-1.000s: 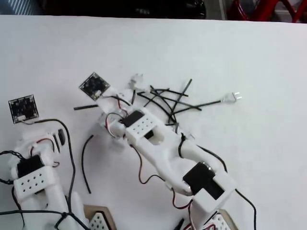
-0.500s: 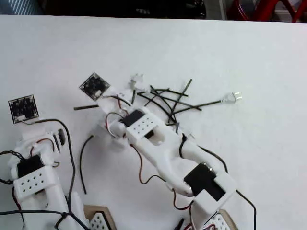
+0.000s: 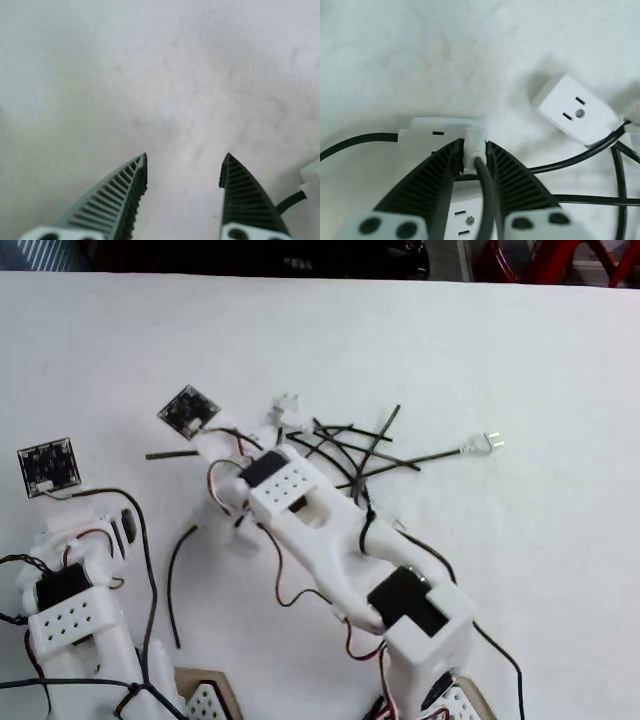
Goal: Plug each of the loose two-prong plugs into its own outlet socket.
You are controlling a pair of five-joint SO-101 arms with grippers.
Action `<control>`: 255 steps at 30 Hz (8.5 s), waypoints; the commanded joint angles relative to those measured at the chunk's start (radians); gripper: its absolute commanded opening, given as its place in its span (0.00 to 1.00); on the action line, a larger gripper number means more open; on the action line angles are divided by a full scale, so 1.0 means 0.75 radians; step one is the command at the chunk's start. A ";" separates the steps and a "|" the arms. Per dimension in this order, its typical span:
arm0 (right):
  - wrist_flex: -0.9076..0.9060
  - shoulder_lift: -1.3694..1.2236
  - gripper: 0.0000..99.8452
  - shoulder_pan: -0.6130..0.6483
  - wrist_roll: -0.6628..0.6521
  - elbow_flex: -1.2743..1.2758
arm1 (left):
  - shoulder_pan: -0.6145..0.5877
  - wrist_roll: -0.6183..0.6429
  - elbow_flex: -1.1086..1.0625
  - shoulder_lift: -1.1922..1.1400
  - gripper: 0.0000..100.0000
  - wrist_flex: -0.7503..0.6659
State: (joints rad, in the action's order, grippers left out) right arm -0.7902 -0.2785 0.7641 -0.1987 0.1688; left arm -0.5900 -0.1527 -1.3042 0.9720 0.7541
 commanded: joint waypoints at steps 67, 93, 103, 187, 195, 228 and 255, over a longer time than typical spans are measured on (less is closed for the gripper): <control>-0.482 -0.695 0.13 -0.881 0.354 -1.649 | -0.001 0.010 -0.014 0.036 0.24 -0.035; -1.245 -0.643 0.13 -0.635 0.350 -1.784 | 0.042 0.002 -0.016 0.034 0.24 -0.035; -1.241 -0.085 0.13 -0.611 0.354 -0.968 | 0.042 0.002 -0.016 0.034 0.24 -0.035; -1.110 0.502 0.15 -0.936 -0.423 0.063 | 0.046 0.002 -0.016 0.028 0.24 -0.035; -0.942 0.334 0.15 -0.928 -0.432 0.243 | 0.046 0.002 -0.016 0.028 0.24 -0.035; -0.613 0.048 0.02 -1.075 -0.499 0.278 | 0.046 0.002 -0.016 0.028 0.24 -0.035; -1.040 1.560 0.02 -1.261 -0.489 0.221 | 0.046 0.000 -0.016 0.028 0.24 -0.035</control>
State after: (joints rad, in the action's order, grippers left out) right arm -1.5727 0.8063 -0.1550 -0.5654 0.3759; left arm -0.5685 -0.1527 -1.3211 0.9720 0.7480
